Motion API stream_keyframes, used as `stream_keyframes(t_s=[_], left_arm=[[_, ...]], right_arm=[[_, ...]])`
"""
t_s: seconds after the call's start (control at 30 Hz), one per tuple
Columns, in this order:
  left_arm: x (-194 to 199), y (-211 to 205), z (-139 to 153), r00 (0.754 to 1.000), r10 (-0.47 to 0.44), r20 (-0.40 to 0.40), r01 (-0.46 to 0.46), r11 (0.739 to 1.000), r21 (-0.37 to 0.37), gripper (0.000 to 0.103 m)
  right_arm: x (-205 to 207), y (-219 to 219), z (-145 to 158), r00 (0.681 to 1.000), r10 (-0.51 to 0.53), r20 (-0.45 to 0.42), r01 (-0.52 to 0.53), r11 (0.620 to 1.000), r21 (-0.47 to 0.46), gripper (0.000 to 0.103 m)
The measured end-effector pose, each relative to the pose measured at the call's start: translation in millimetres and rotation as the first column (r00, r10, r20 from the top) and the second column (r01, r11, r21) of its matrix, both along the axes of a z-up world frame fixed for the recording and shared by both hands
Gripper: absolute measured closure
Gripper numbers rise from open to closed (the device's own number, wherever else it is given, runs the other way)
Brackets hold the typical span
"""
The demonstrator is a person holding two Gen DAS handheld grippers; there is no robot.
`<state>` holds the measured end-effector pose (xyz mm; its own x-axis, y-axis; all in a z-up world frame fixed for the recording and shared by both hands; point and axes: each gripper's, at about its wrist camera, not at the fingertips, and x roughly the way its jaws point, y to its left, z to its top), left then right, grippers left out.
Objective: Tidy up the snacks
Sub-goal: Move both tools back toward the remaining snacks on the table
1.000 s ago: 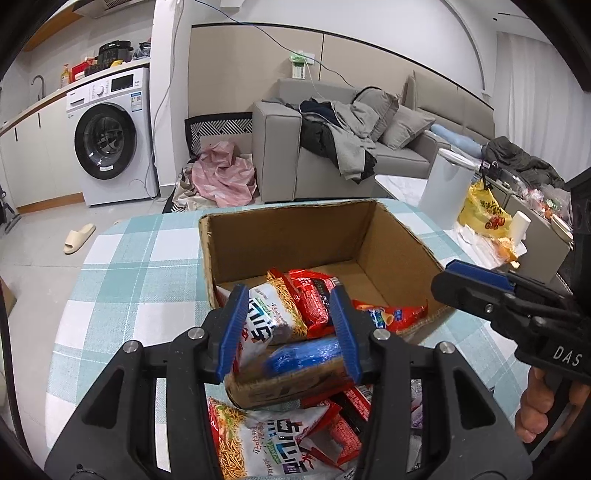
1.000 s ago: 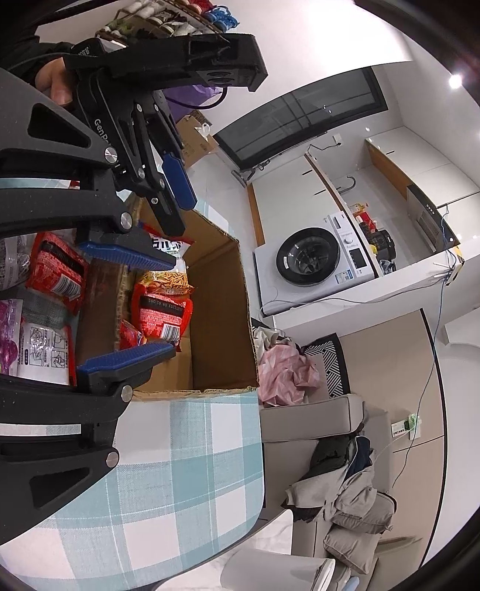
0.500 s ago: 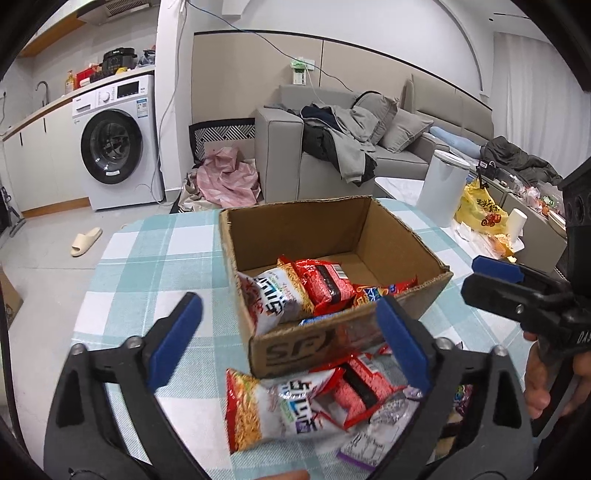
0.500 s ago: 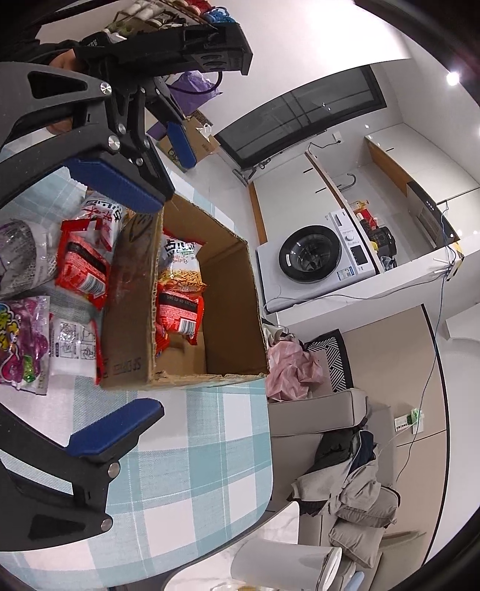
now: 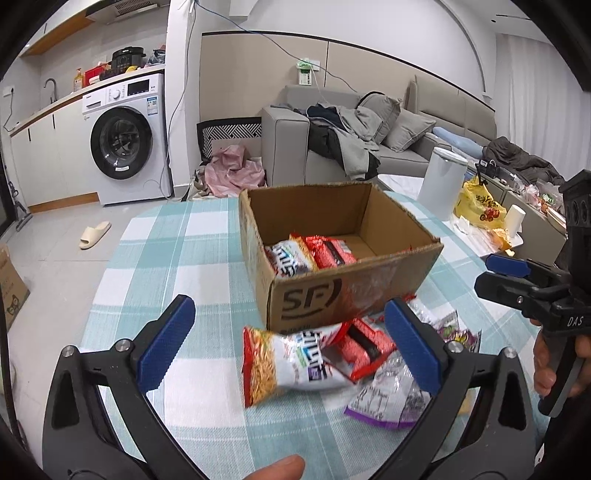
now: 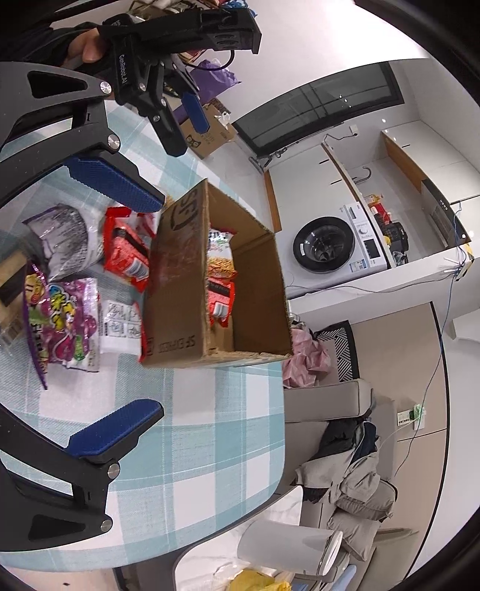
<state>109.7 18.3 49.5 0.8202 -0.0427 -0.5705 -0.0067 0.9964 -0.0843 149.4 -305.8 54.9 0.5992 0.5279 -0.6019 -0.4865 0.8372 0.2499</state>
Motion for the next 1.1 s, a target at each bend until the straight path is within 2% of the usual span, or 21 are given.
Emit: stream_keyframes(t_s=[0.2, 0.83, 1.1], left_arm=[[-10, 3, -10, 1.0, 0.004, -0.028, -0.005, 1.0, -0.013, 0.001], [8, -2, -30, 0.994, 0.001, -0.11, -0.002, 1.0, -0.008, 0.001], [16, -2, -43, 0.989, 0.004, -0.145, -0.004, 1.0, -0.003, 0.001]], right_arm=[[-5, -9, -16, 0.996, -0.021, -0.082, 0.02, 1.0, -0.012, 0.0], [-7, -6, -45, 0.986, -0.002, -0.166, -0.02, 0.991, -0.13, 0.0], [-5, -5, -56, 0.98, 0.011, -0.199, -0.039, 0.99, -0.137, 0.0]])
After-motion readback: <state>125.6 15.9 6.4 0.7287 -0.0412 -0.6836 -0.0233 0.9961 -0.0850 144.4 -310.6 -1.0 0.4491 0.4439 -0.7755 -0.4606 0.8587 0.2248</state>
